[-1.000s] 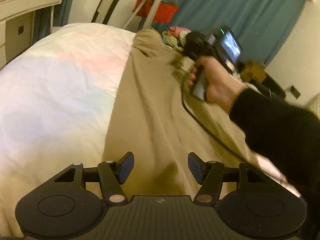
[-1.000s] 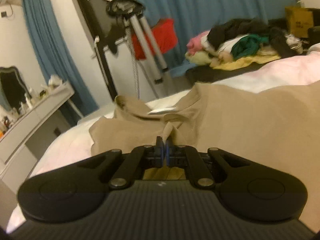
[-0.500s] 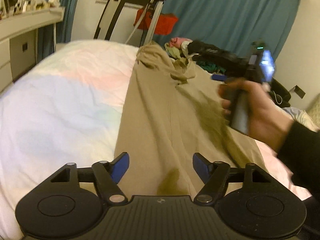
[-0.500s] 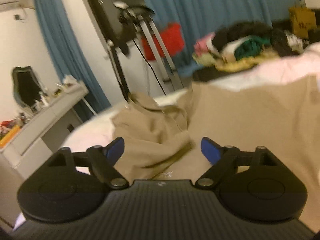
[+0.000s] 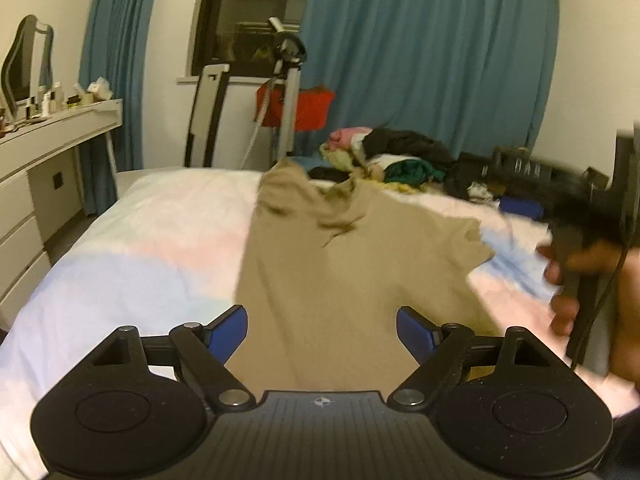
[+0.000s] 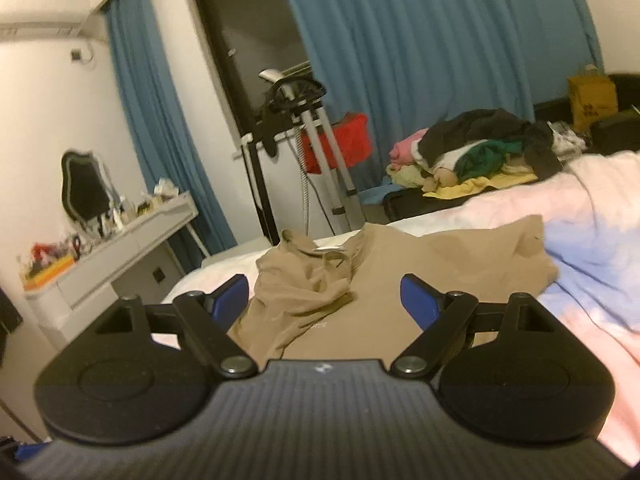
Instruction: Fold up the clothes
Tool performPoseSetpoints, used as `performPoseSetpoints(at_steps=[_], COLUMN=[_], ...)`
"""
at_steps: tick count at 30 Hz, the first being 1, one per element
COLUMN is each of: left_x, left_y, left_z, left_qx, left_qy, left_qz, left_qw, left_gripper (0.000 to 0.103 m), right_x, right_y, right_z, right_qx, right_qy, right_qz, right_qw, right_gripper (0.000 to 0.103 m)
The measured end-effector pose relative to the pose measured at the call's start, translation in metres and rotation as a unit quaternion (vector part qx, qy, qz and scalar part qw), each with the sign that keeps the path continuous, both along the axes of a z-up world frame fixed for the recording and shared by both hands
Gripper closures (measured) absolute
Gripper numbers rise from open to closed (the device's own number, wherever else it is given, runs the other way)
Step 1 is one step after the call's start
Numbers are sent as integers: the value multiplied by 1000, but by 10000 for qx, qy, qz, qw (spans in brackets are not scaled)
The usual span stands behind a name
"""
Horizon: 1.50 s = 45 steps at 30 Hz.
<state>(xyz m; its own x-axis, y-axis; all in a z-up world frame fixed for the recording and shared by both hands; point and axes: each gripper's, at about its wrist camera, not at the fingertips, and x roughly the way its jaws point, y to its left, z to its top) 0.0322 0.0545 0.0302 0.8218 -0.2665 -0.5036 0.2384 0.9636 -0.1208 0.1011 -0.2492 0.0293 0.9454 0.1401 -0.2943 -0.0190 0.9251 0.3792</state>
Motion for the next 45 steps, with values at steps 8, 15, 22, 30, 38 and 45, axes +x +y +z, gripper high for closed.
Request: performPoseSetpoints(at_steps=[8, 15, 22, 30, 38, 45], left_x=[31, 69, 93, 115, 135, 150], left_y=[-70, -85, -67, -51, -34, -32], left_z=[57, 8, -47, -77, -86, -90], left_qx=[205, 10, 171, 270, 130, 102], left_qy=[-766, -891, -508, -253, -95, -37], left_qz=[-340, -84, 145, 258, 422, 410], left_qw=[9963, 9960, 9985, 9990, 9990, 9991], left_gripper=[6, 6, 6, 6, 6, 6], right_x=[2, 20, 79, 125, 174, 215], right_y=[-55, -106, -149, -164, -171, -161], right_z=[-18, -50, -119, -183, -183, -167], right_qx=[612, 1504, 2472, 2765, 1980, 938], right_qy=[379, 655, 1080, 711, 195, 382], right_qz=[-403, -673, -965, -1198, -1299, -1612], right_qw=[9966, 9842, 9581, 9509, 9714, 9817], right_gripper=[18, 17, 17, 17, 20, 80])
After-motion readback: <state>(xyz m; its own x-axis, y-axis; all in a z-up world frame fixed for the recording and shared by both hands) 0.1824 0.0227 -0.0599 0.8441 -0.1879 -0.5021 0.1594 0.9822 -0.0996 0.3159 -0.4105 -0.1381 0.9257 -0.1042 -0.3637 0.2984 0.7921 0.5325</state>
